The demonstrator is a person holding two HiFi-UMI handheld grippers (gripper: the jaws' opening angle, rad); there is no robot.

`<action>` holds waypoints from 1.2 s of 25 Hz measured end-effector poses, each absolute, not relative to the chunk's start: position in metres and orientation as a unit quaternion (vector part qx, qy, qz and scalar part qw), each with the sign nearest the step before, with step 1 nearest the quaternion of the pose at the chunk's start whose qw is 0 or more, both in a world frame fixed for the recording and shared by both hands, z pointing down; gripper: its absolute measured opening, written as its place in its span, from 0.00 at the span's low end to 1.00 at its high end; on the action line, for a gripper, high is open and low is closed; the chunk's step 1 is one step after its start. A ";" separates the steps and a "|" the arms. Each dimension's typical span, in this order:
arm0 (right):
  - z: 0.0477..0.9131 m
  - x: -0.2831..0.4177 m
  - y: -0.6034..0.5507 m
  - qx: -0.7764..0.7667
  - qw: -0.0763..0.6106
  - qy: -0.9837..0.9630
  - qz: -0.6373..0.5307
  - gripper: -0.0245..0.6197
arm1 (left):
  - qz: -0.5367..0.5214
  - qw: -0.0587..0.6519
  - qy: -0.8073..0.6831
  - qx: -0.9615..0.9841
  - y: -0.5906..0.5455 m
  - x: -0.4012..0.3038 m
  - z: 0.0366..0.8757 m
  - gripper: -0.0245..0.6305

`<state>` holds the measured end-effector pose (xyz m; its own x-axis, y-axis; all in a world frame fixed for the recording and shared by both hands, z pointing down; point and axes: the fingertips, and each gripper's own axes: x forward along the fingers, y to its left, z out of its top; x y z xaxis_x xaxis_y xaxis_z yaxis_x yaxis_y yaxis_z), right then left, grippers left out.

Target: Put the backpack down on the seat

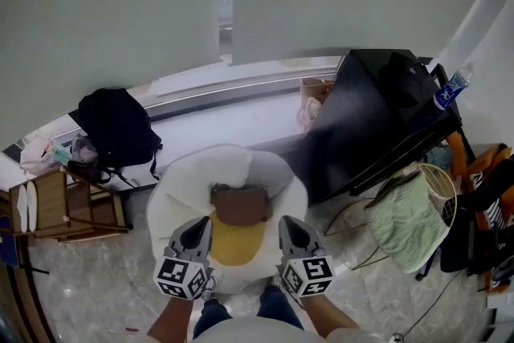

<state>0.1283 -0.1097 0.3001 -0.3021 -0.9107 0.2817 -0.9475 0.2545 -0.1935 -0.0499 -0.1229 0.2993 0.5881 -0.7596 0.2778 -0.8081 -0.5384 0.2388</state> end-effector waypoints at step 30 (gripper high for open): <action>0.181 0.113 -0.054 0.556 -0.008 -0.829 0.066 0.08 | 0.020 0.087 -0.412 0.907 -0.066 -0.043 0.188 0.09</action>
<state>0.1126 -0.0542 0.1807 -0.3825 -0.9220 0.0604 -0.9199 0.3739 -0.1182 -0.0426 -0.0655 0.1876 0.6603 -0.7432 0.1078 -0.7502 -0.6460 0.1410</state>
